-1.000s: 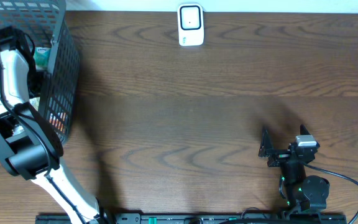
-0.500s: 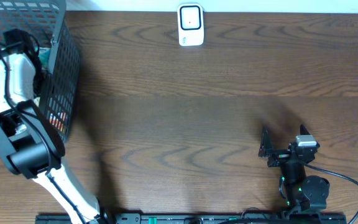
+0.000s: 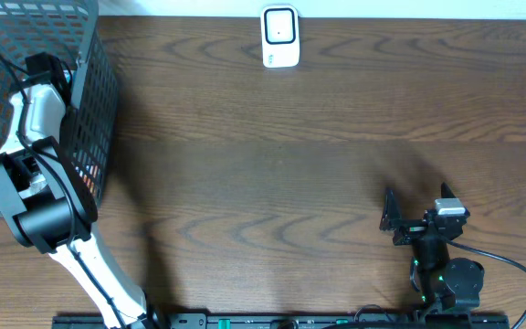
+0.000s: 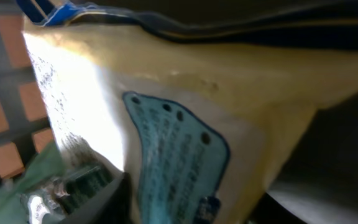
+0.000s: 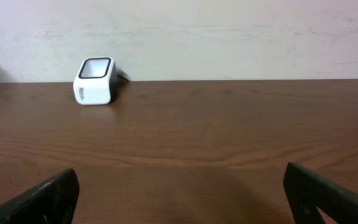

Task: Scan the item barcode
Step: 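Grasp the yellow-white snack bag in the basket with the left gripper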

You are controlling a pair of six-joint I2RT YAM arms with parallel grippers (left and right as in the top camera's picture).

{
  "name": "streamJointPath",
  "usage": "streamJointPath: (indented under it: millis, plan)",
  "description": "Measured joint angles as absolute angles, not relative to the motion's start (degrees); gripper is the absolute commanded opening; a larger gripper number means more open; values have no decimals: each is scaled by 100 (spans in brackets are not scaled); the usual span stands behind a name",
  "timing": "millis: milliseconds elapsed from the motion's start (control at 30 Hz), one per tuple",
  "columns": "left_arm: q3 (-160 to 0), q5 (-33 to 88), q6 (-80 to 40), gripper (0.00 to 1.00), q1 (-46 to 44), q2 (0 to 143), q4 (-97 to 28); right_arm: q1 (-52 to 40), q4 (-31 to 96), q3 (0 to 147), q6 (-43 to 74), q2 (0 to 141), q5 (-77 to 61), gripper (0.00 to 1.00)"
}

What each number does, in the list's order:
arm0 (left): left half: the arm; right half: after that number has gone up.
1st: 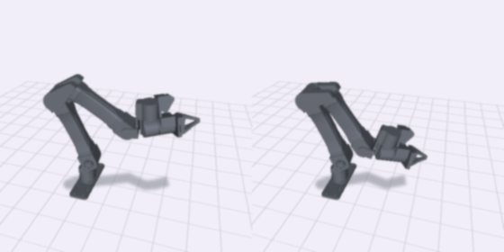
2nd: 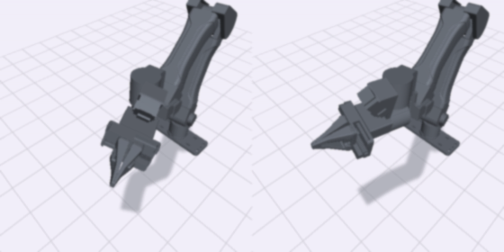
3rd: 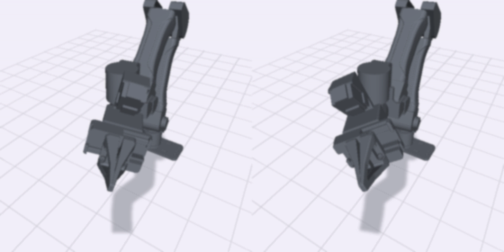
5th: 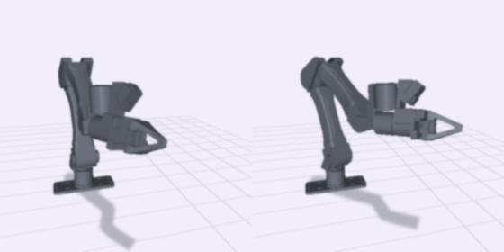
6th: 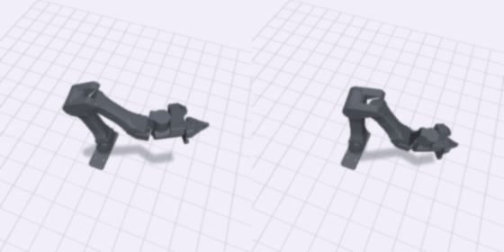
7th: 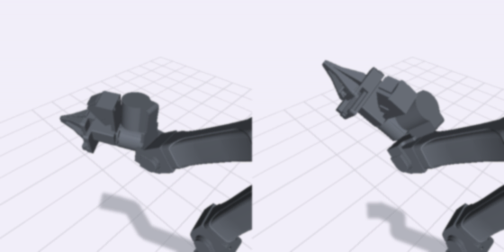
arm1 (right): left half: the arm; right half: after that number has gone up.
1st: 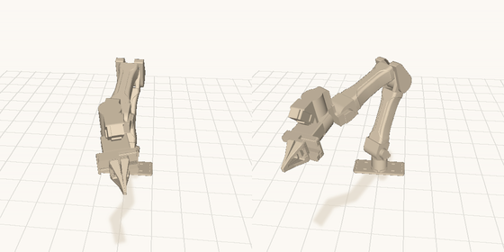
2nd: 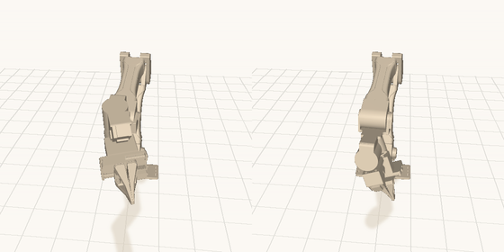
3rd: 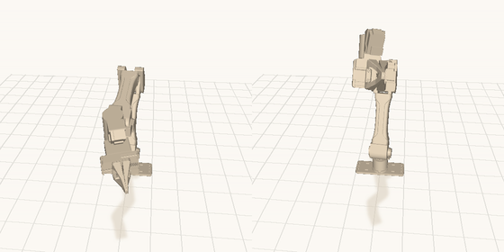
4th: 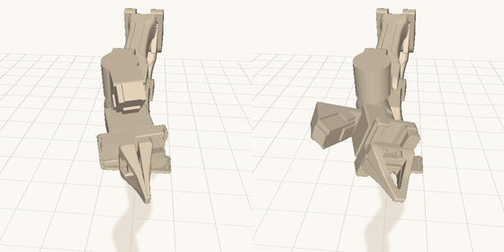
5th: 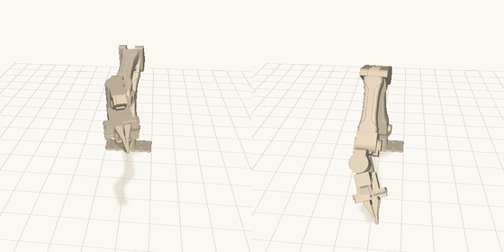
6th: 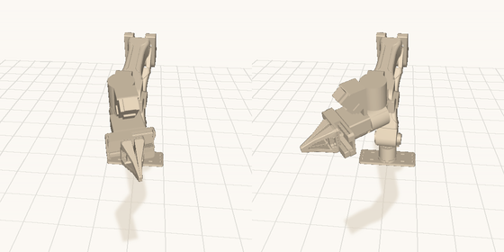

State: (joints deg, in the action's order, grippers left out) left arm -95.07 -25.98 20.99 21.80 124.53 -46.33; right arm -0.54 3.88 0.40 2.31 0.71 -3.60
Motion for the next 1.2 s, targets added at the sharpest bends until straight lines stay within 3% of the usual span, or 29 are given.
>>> streamJointPath:
  millis: [200, 267, 300, 333, 800, 1200]
  plan:
    - [-9507, -2755, 2091, 33, 2220, 12453, -4580, -54, 388, 40, 231, 71, -360, 99]
    - [-9507, -2749, 2021, 23, 2257, 12453, -4591, -54, 388, 40, 231, 71, -360, 99]
    - [-9507, -2738, 1955, 9, 2292, 12453, -4604, -54, 388, 40, 231, 71, -360, 99]
    - [-9507, -2733, 1874, 8, 2344, 12453, -4624, -54, 388, 40, 231, 71, -360, 99]
    - [-9509, -2606, 803, 7, 2464, 12108, -4842, -54, 388, 40, 231, 71, -360, 99]
    - [-9553, -1103, -80, 7, 2088, 9426, -3879, -54, 386, 40, 231, 71, -360, 99]
